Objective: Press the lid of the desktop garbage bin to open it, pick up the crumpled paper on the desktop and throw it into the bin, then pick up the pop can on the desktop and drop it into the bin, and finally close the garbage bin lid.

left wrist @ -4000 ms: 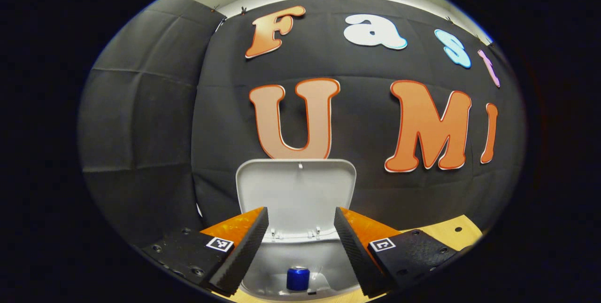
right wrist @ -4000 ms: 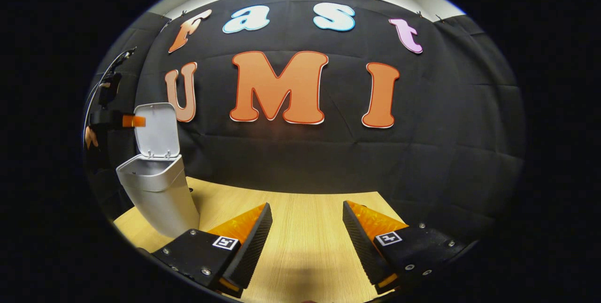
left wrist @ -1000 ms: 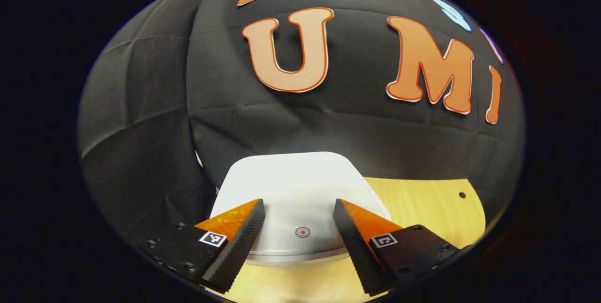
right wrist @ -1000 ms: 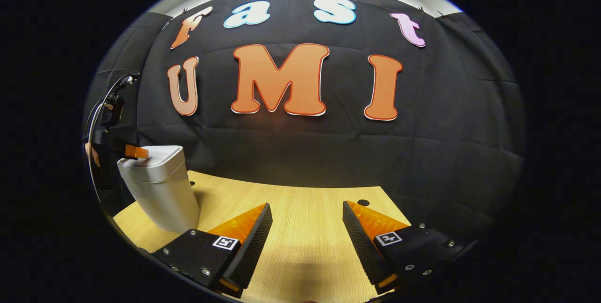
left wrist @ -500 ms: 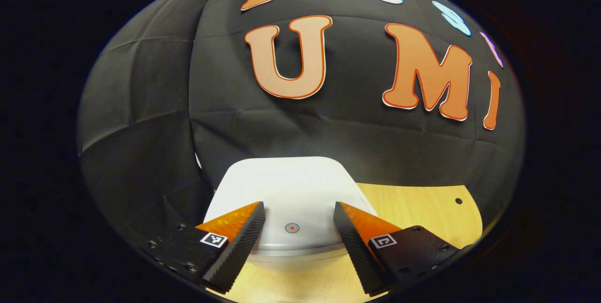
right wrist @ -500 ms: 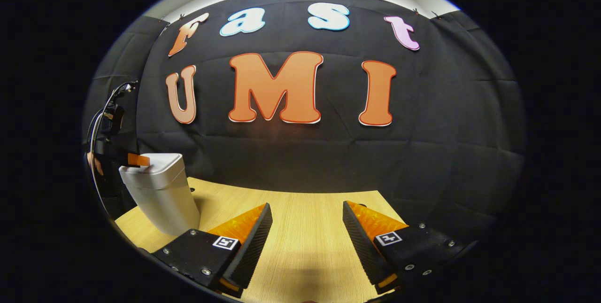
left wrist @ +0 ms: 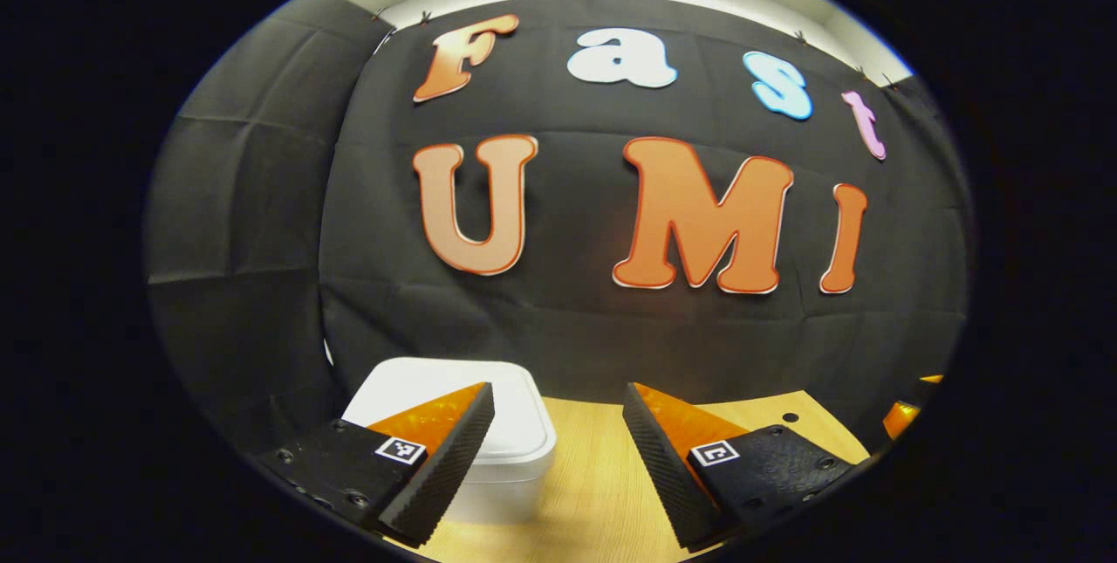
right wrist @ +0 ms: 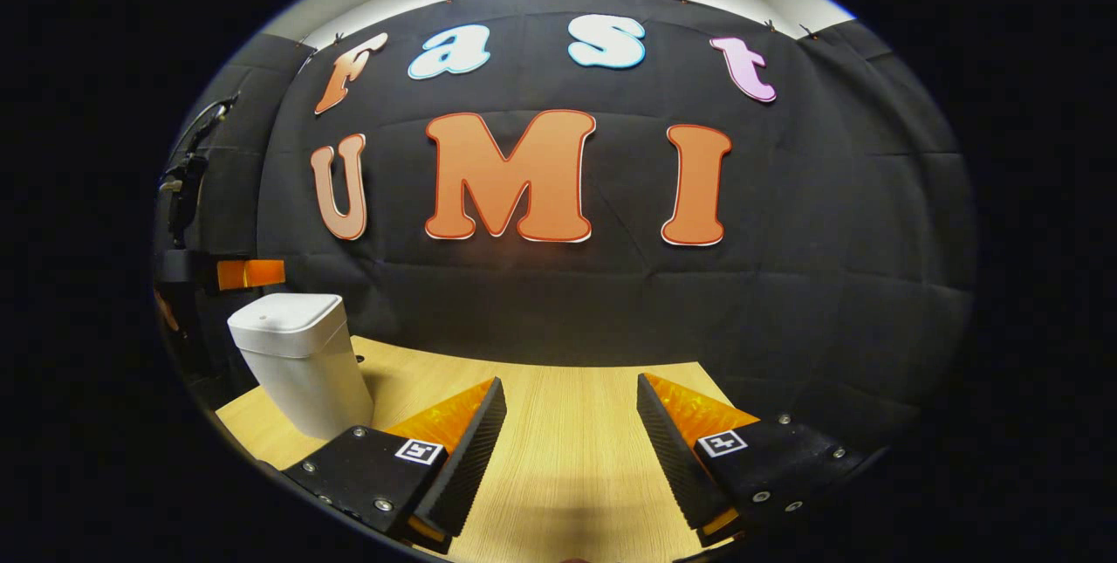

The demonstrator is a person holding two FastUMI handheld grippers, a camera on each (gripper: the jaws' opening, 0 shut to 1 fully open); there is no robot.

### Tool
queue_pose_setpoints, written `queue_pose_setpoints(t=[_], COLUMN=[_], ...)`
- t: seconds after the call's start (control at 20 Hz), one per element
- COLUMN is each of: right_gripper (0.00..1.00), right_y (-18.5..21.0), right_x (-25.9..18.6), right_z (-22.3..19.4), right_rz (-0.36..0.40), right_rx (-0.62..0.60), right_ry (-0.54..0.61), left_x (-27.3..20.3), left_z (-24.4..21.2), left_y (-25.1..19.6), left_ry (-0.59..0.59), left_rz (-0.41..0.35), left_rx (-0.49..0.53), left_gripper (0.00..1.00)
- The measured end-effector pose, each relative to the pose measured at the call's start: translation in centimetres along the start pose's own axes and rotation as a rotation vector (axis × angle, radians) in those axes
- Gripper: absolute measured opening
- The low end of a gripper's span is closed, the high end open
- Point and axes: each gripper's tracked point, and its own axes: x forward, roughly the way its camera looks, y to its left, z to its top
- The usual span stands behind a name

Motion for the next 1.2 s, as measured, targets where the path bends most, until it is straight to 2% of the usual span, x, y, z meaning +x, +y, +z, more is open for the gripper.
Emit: queue_pose_setpoints(t=[0.8, 1.2], right_gripper=[0.90, 0.90], right_y=[-1.4, -1.9], right_x=[-0.6, -1.2], right_z=[1.5, 1.1], right_rz=[0.001, -0.009], right_rx=[0.021, 0.033], right_ry=[-0.033, -0.030], left_x=[-4.2, -5.6], left_z=[-1.3, -2.7], left_y=[-7.0, -9.4], left_ry=[-0.014, 0.000], left_rz=[-0.088, -0.119], left_rx=[-0.069, -0.043], left_gripper=[0.94, 0.94])
